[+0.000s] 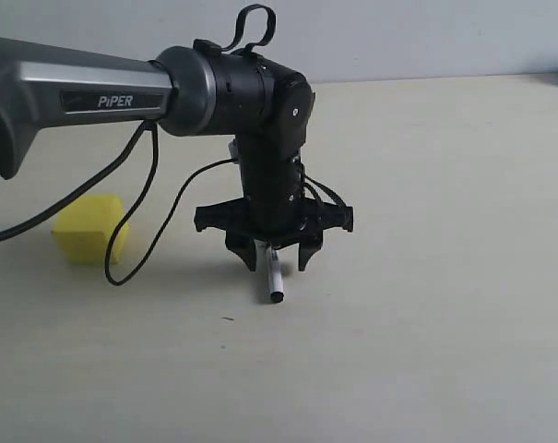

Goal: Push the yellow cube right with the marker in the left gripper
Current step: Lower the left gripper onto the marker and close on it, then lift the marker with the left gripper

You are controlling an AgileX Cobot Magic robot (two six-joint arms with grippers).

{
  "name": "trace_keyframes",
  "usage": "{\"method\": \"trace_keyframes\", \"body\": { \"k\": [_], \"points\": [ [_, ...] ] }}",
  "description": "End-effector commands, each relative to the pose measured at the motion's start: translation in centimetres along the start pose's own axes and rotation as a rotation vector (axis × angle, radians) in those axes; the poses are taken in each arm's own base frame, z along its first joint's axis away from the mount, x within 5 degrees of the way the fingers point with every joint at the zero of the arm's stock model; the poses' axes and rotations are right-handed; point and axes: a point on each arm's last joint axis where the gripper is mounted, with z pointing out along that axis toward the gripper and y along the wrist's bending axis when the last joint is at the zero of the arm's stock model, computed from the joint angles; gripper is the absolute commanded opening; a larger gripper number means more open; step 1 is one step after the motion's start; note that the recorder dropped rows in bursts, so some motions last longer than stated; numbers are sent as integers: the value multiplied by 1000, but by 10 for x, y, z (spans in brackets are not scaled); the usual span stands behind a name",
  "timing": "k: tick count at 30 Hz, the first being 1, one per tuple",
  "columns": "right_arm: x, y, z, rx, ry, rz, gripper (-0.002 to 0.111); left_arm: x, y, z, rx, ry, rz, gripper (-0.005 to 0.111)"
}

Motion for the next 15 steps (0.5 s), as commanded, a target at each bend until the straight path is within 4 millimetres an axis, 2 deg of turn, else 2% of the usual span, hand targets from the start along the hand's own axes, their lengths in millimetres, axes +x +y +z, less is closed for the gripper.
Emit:
{"method": "trace_keyframes", "body": {
  "k": [1, 3, 5, 10, 12, 15],
  "points": [
    [1, 0, 0, -1, -9, -2, 0, -1, 0, 1, 3, -2, -4, 58],
    [1, 0, 0, -1, -9, -2, 0, -1, 0, 1, 3, -2, -4, 53],
    [1, 0, 0, -1, -9, -2, 0, -1, 0, 1, 3, -2, -4, 42],
    [1, 0, 0, -1, -9, -2, 0, -1, 0, 1, 3, -2, -4, 7],
    [1, 0, 0, -1, -9, -2, 0, -1, 0, 1, 0, 1, -4, 2],
    [1, 0, 0, -1, -9, -2, 0, -1, 1, 2, -4, 6, -5, 6]
  ]
}}
